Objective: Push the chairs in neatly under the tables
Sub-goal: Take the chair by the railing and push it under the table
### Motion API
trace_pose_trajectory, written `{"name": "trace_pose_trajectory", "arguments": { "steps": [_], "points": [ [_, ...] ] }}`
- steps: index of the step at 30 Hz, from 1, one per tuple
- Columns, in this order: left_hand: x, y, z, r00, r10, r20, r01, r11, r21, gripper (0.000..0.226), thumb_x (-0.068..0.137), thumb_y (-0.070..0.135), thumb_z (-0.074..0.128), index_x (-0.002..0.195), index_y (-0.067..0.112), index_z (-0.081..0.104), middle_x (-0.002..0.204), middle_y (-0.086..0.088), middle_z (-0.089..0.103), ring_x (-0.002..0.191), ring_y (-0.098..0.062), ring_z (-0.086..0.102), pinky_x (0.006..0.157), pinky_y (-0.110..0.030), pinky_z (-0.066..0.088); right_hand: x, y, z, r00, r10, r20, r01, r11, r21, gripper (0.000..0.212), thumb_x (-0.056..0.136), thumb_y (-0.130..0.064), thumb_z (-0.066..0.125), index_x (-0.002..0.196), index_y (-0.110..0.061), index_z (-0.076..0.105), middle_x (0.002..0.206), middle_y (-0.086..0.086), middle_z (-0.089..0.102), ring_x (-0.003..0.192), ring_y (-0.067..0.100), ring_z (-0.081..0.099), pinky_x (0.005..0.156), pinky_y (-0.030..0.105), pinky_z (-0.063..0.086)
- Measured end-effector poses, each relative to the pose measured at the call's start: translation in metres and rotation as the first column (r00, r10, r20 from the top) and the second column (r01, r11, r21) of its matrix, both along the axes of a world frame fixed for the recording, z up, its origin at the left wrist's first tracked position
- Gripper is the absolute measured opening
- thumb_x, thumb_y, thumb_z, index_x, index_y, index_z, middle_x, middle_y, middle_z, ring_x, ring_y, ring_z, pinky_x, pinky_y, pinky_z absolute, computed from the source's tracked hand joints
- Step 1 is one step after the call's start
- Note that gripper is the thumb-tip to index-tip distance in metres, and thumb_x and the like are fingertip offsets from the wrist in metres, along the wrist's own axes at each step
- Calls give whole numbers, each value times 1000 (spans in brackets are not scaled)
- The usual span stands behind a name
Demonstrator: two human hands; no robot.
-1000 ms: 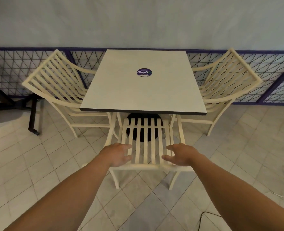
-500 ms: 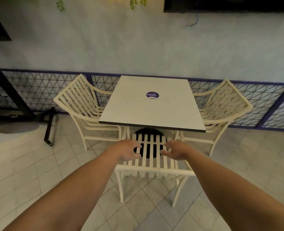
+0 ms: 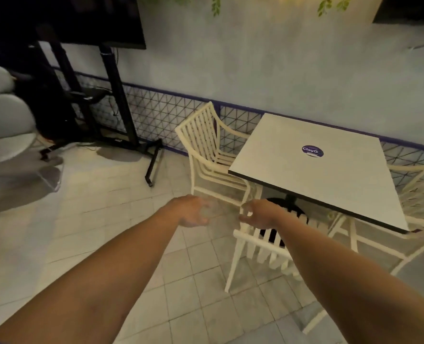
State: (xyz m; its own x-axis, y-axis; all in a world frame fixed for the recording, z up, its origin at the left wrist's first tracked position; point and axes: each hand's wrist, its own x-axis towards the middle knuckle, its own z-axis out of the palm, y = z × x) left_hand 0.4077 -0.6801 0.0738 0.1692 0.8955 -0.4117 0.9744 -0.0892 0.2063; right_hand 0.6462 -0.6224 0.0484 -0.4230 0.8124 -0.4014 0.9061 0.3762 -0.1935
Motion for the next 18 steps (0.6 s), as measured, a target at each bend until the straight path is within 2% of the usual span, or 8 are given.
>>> {"name": "trace_pose_trajectory", "arguments": {
  "steps": [3, 8, 14, 18],
  "points": [
    [-49, 1, -7, 994, 109, -1, -109, 994, -23, 72, 86, 65, 60, 149, 38, 41, 149, -3, 48, 131, -23, 48, 107, -39, 42, -52, 16, -6, 998, 60, -17, -60, 998, -9, 73, 89, -71, 44, 145, -25, 45, 153, 6, 42, 138, 29, 41, 113, 47, 34],
    [-119, 12, -21, 969, 246, 9, -245, 968, -49, 69, 87, 63, 61, 148, 37, 42, 149, 1, 47, 133, -19, 46, 109, -39, 40, -135, 53, -15, 984, 175, -29, -175, 984, -7, 75, 90, -71, 43, 148, -24, 42, 156, 2, 38, 142, 26, 35, 114, 40, 30],
    [-195, 69, -48, 953, 303, 0, -302, 950, -86, 67, 89, 60, 62, 148, 36, 43, 148, 2, 49, 132, -19, 47, 108, -39, 41, -225, 126, -49, 979, 202, -35, -204, 977, -65, 80, 85, -78, 40, 148, -28, 42, 156, -3, 38, 142, 24, 36, 115, 42, 31],
    [-241, 118, -61, 944, 331, 4, -327, 935, -134, 66, 89, 57, 63, 148, 35, 43, 148, 3, 49, 131, -19, 48, 107, -38, 41, -274, 172, -72, 980, 193, -41, -197, 972, -125, 78, 87, -74, 43, 148, -26, 42, 156, -3, 39, 141, 22, 38, 116, 42, 31]
  ]
}}
